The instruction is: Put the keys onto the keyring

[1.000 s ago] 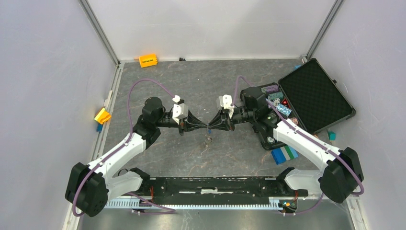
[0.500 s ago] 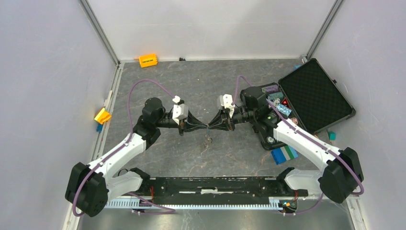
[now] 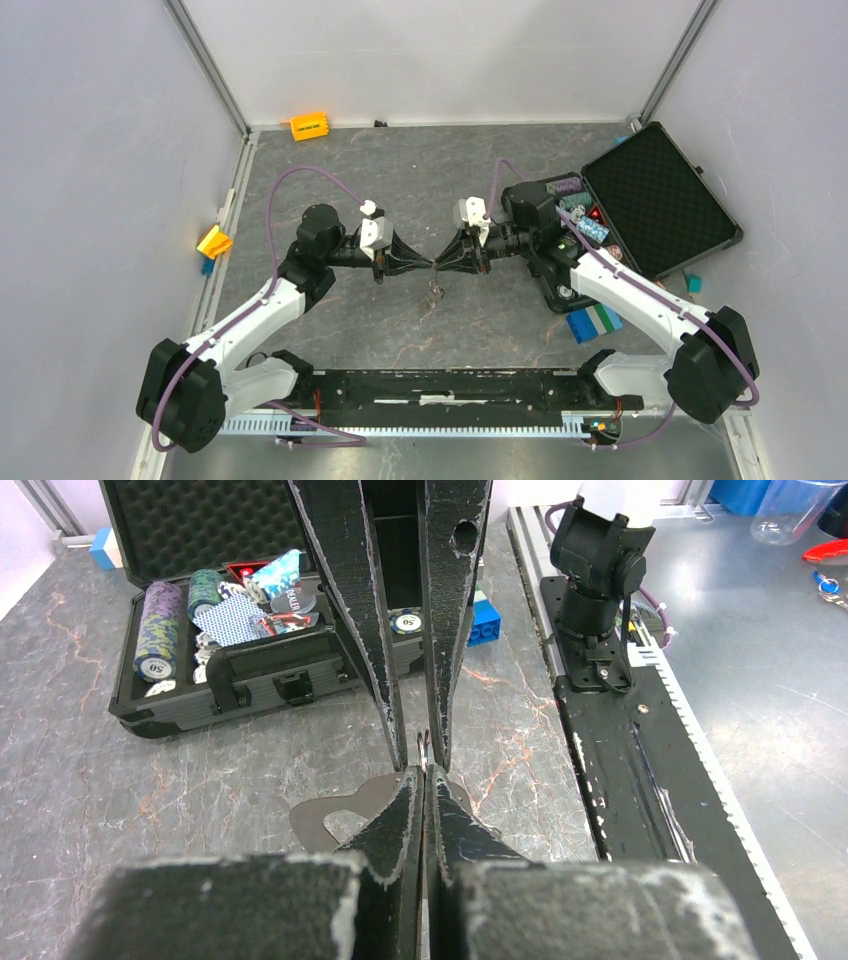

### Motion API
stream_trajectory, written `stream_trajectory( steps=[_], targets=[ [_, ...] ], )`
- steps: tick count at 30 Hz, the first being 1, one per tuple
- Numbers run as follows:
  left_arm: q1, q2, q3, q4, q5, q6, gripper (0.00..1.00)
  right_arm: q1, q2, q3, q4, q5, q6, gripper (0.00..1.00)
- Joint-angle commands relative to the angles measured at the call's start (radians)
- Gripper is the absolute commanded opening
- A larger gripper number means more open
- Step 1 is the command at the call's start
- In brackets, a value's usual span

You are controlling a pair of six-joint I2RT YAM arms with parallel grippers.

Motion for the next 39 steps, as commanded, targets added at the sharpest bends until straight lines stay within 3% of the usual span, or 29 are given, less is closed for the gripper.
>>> stream_trajectory(
  steps=[1, 18, 24, 32, 39],
  targets=[
    [0.006, -0.011, 0.005, 0.050, 0.013, -0.031, 0.02, -0.004, 0.004, -0.003, 0.030, -0.020, 0.015, 0.22],
    [0.008, -0.013, 0.001, 0.063, 0.018, -0.041, 0.02, -0.004, 0.008, -0.010, 0.067, -0.026, 0.026, 0.20],
    [0.012, -0.014, -0.009, 0.081, 0.022, -0.048, 0.02, -0.004, 0.007, -0.006, 0.069, -0.025, 0.029, 0.15],
    [0.012, -0.013, -0.011, 0.082, 0.025, -0.048, 0.02, -0.004, -0.005, -0.007, 0.073, -0.019, 0.031, 0.00],
    [0.013, -0.005, -0.026, 0.089, 0.024, -0.039, 0.02, -0.004, -0.018, 0.027, -0.003, 0.029, -0.028, 0.00]
  ],
)
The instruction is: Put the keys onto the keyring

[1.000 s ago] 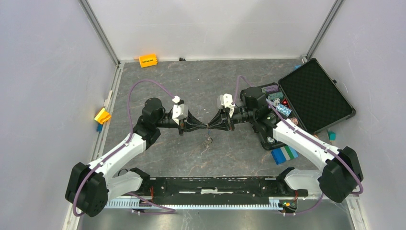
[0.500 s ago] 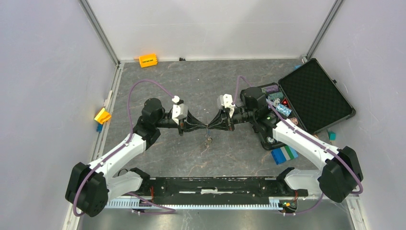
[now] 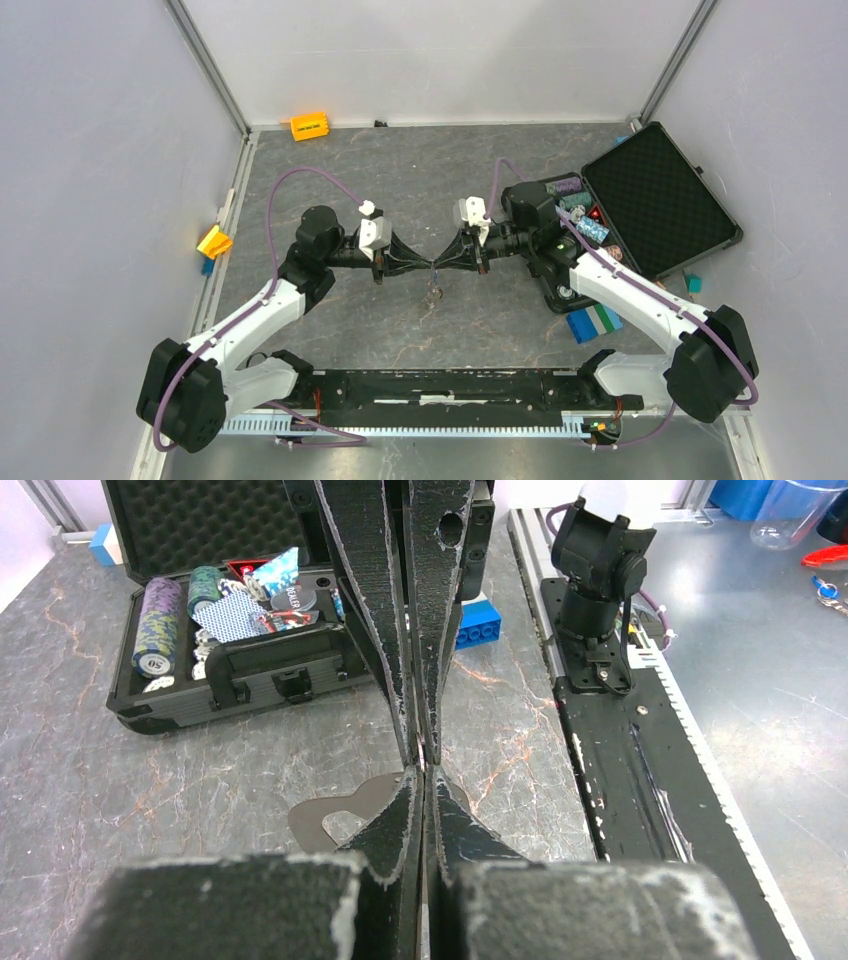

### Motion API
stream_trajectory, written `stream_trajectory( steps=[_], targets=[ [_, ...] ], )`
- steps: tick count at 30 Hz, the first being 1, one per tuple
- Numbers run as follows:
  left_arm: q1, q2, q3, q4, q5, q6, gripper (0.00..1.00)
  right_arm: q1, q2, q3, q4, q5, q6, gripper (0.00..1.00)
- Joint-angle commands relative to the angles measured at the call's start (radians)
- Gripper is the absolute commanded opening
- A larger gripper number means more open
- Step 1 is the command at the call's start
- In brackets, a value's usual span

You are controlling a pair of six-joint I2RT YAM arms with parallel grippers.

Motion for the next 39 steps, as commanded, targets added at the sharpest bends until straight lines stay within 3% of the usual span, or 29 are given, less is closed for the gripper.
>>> stream_trajectory(
  steps=[1, 4, 6, 9, 12, 15, 20, 29, 39],
  targets=[
    [0.005, -0.004, -0.011, 0.056, 0.019, -0.014, 0.02, -0.003, -0.026, 0.046, -0.058, 0.049, -0.057, 0.00],
    [0.005, -0.006, -0.004, 0.012, 0.017, 0.039, 0.11, -0.004, -0.029, 0.075, -0.136, 0.081, -0.112, 0.00],
    [0.005, -0.012, 0.018, -0.073, 0.019, 0.117, 0.25, 0.000, -0.029, 0.111, -0.216, 0.112, -0.166, 0.00],
    [0.005, -0.019, 0.108, -0.379, 0.003, 0.353, 0.44, 0.012, -0.015, 0.180, -0.363, 0.188, -0.248, 0.00],
    [0.005, -0.019, 0.207, -0.648, -0.035, 0.524, 0.70, 0.035, 0.012, 0.263, -0.496, 0.283, -0.318, 0.00],
    [0.004, -0.024, 0.255, -0.694, -0.070, 0.530, 0.77, 0.067, 0.033, 0.314, -0.566, 0.367, -0.345, 0.00],
    [0.002, 0.002, 0.288, -0.665, -0.080, 0.497, 0.75, 0.133, 0.082, 0.402, -0.640, 0.476, -0.363, 0.00],
    [0.004, 0.017, 0.190, -0.360, -0.049, 0.315, 0.46, 0.212, 0.152, 0.517, -0.720, 0.606, -0.376, 0.00],
    [0.003, 0.038, 0.074, -0.054, -0.033, 0.199, 0.45, 0.230, 0.177, 0.538, -0.745, 0.626, -0.364, 0.00]
  ],
)
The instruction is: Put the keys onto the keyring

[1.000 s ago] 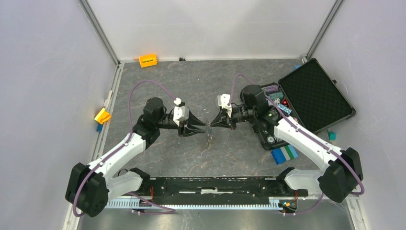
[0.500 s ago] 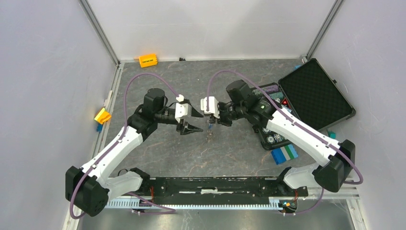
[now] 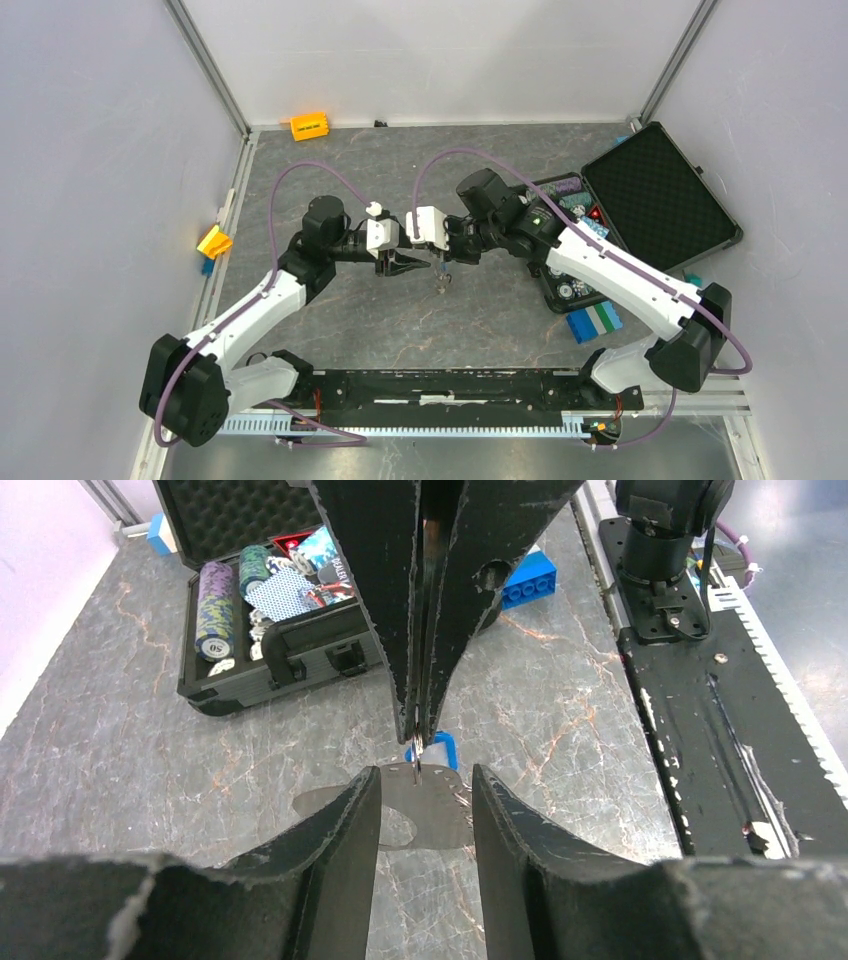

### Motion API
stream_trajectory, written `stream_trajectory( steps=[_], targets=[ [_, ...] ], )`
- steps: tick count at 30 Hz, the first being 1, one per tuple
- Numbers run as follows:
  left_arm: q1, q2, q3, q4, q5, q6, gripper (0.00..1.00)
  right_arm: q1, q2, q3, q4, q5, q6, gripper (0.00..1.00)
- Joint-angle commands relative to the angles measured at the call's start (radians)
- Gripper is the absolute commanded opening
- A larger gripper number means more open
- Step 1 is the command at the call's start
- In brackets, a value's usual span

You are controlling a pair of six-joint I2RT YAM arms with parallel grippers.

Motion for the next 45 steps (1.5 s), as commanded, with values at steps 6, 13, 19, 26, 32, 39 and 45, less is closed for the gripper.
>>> stream_trajectory(
  steps=[6, 13, 19, 26, 32, 39, 45],
  targets=[
    [0.000, 0.028, -0.078, 0.347, 0.021, -0.152, 0.45, 0.017, 0.038, 0.083, -0.027, 0.033, 0.004, 0.00],
    [0.000, 0.056, -0.105, 0.406, 0.029, -0.162, 0.44, 0.022, 0.063, 0.115, -0.050, 0.045, 0.008, 0.00],
    [0.001, 0.061, -0.126, 0.473, 0.034, -0.200, 0.40, 0.027, 0.075, 0.124, -0.056, 0.049, 0.005, 0.00],
    [0.001, 0.053, -0.138, 0.489, 0.032, -0.207, 0.30, 0.028, 0.079, 0.124, -0.059, 0.049, 0.004, 0.00],
    [0.000, 0.046, -0.146, 0.474, 0.032, -0.195, 0.27, 0.027, 0.071, 0.116, -0.054, 0.047, 0.009, 0.00],
    [0.001, 0.040, -0.138, 0.442, 0.031, -0.184, 0.27, 0.027, 0.066, 0.111, -0.052, 0.046, 0.012, 0.00],
    [0.001, 0.050, -0.129, 0.438, 0.036, -0.191, 0.23, 0.027, 0.059, 0.103, -0.041, 0.044, 0.016, 0.00]
  ],
)
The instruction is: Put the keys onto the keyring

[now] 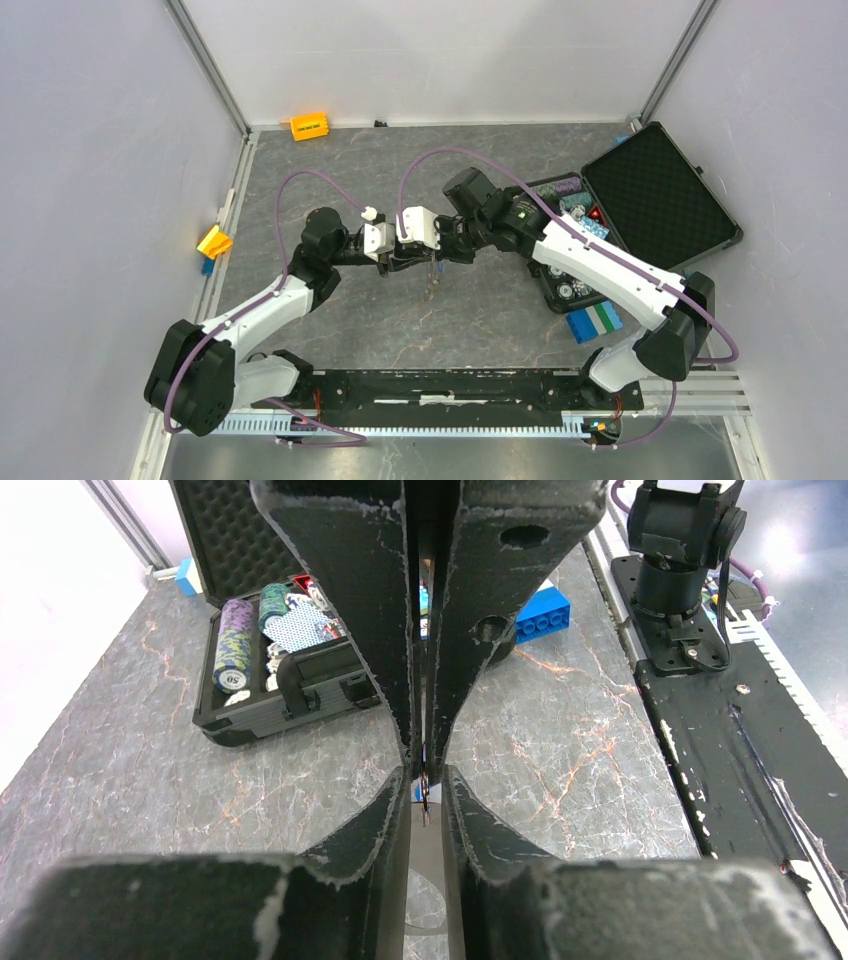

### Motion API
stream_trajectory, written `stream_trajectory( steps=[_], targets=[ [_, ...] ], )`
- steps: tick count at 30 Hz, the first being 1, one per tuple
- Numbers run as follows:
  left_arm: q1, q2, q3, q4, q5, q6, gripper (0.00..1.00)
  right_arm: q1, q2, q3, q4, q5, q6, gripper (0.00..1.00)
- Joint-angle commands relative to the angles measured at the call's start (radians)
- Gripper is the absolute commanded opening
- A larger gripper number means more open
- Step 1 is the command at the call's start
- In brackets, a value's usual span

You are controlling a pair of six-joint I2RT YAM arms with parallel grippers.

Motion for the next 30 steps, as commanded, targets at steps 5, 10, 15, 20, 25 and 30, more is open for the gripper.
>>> stream_trajectory(
  steps=[5, 10, 15, 20, 25, 30],
  targets=[
    [0.002, -0.009, 0.008, -0.003, 0.029, -0.007, 0.18, 0.003, -0.030, 0.016, 0.041, -0.008, 0.013, 0.00],
    [0.001, -0.012, 0.010, -0.015, 0.029, -0.001, 0.14, 0.003, -0.030, 0.014, 0.042, -0.010, 0.014, 0.00],
    [0.002, -0.011, 0.007, -0.026, 0.027, 0.006, 0.13, 0.004, -0.036, 0.011, 0.046, -0.010, 0.015, 0.00],
    [0.002, -0.011, 0.006, -0.028, 0.028, 0.007, 0.13, 0.003, -0.038, 0.008, 0.049, -0.011, 0.019, 0.00],
    [0.002, -0.010, 0.011, -0.027, 0.028, 0.000, 0.07, 0.003, -0.039, 0.006, 0.053, -0.015, 0.020, 0.00],
    [0.002, -0.011, 0.011, -0.028, 0.024, -0.009, 0.02, 0.004, -0.041, 0.008, 0.055, -0.017, 0.021, 0.00]
  ],
)
